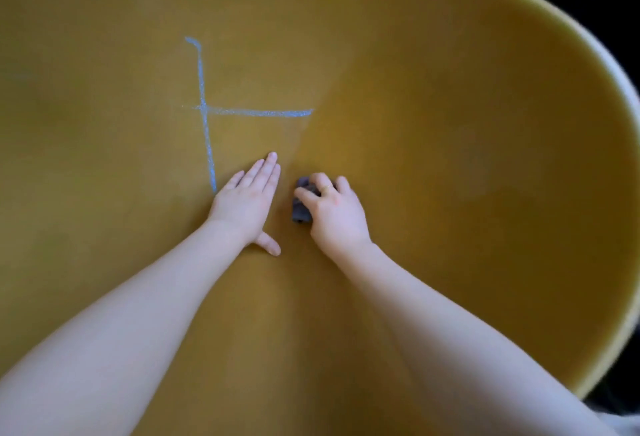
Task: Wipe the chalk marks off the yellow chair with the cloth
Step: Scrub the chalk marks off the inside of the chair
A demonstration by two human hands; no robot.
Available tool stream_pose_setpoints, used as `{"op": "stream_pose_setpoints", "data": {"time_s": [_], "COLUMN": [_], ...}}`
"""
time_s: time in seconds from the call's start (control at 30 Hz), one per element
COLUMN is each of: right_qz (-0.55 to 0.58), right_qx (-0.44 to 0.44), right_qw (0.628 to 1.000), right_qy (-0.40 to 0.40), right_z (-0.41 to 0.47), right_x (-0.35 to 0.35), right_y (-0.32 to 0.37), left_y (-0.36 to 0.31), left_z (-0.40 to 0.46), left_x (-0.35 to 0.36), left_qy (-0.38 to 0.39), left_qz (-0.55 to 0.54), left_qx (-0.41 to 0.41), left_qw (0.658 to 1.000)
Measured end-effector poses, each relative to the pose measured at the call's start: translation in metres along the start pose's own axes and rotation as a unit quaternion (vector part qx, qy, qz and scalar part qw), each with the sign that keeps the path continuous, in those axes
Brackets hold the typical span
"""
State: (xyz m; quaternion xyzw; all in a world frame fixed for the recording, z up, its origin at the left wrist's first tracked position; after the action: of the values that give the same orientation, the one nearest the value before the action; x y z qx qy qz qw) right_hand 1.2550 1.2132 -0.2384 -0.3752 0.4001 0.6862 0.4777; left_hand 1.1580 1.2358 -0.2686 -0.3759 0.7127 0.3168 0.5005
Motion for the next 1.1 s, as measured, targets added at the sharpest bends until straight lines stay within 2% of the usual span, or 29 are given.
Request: {"op": "stream_pose_setpoints", "data": {"time_s": [0.13,0.23,0.37,0.5,0.57,0.63,0.7,0.77,0.93,1.0,1.1], "right_qz": [-0.012,-0.06,-0.205,-0.325,-0.352,-0.326,-0.284,-0.266,-0.307,-0.334,-0.373], "right_qx": [-0.005,-0.039,-0.047,0.02,0.075,0.083,0.069,0.06,0.007,-0.022,-0.028], "right_qw": [0.994,0.991,0.977,0.937,0.918,0.924,0.945,0.959,0.95,0.941,0.927], "right_qy": [0.105,0.116,-0.016,-0.128,-0.168,-0.181,-0.146,-0.074,0.055,0.048,-0.002], "right_z": [-0.046,-0.059,-0.04,-0.011,-0.006,-0.019,-0.046,-0.076,-0.101,-0.095,-0.061], "right_x": [0.001,-0.018,-0.077,-0.145,-0.165,-0.163,-0.143,-0.121,-0.113,-0.124,-0.148], "right_y": [0.013,0.001,-0.04,-0.081,-0.088,-0.083,-0.071,-0.056,-0.047,-0.054,-0.067], "left_y": [-0.004,-0.015,-0.057,-0.095,-0.099,-0.099,-0.099,-0.099,-0.097,-0.095,-0.094], "left_z": [-0.01,-0.02,-0.022,-0.021,-0.02,-0.019,-0.019,-0.02,-0.022,-0.022,-0.021], "left_x": [-0.006,-0.01,-0.015,-0.007,0.0,0.003,0.003,0.002,0.002,0.004,0.007], "left_qy": [0.008,0.002,-0.024,-0.009,0.002,0.006,0.008,0.006,-0.002,-0.006,-0.01], "left_qz": [-0.005,-0.023,-0.086,-0.129,-0.136,-0.144,-0.152,-0.157,-0.177,-0.184,-0.185], "left_qx": [-0.031,-0.025,0.064,0.099,0.092,0.087,0.088,0.09,0.092,0.098,0.1], "left_qw": [0.999,0.999,0.994,0.987,0.986,0.986,0.984,0.984,0.98,0.978,0.978]}}
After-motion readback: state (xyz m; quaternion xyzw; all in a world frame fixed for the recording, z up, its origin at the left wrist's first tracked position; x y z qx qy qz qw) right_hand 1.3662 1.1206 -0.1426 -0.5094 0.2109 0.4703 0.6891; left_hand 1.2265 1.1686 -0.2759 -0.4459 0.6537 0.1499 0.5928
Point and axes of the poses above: each hand's wrist, its own z-axis towards the middle knuckle, its own x-axis out of the palm, y = z × x, the point moved 9 cm from there along z, towards the middle knuckle, and after that the axes turned 9 degrees about x, right-handed, at the moved point
